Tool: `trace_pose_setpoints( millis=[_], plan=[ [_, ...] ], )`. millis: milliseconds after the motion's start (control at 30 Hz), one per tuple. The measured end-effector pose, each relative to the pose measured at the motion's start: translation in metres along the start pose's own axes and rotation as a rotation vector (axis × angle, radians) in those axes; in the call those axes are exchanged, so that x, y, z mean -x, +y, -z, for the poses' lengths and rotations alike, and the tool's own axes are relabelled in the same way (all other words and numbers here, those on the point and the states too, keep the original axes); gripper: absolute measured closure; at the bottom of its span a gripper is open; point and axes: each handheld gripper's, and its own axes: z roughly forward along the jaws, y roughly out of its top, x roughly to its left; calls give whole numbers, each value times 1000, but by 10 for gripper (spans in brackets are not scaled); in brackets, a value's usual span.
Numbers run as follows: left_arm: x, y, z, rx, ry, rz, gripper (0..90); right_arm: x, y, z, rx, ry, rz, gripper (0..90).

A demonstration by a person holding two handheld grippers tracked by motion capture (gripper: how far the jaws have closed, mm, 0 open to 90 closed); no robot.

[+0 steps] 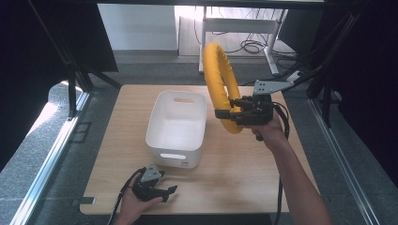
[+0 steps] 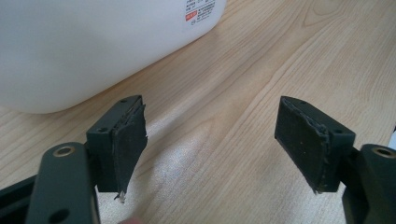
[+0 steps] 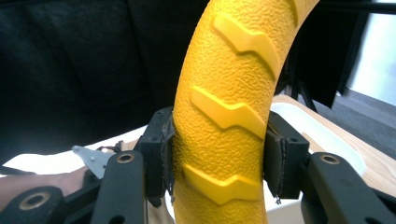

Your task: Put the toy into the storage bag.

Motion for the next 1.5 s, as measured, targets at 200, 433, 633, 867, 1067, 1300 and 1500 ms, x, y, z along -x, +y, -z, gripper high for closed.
trace_pose_setpoints(
  millis=[200,433,633,867,1067,1300,1500],
  plan=[
    [-1,0,1,1,1,4,251,-5,8,-7,12,16,9,515],
    [-1,0,1,-2,3,0,251,-12,20,-17,25,32,34,515],
    [-2,-1,1,-1,3,0,251,-13,23,-27,19,45,27,515],
    [-2,-1,1,-3,3,4,251,-16,28,-34,27,54,40,515],
    [-3,-1,1,-1,4,2,251,-20,31,-43,23,66,40,514],
    [-3,-1,1,-2,4,5,251,-22,32,-50,24,82,44,514],
    [-3,-2,1,-1,4,7,251,-22,31,-54,23,88,43,514]
  ],
)
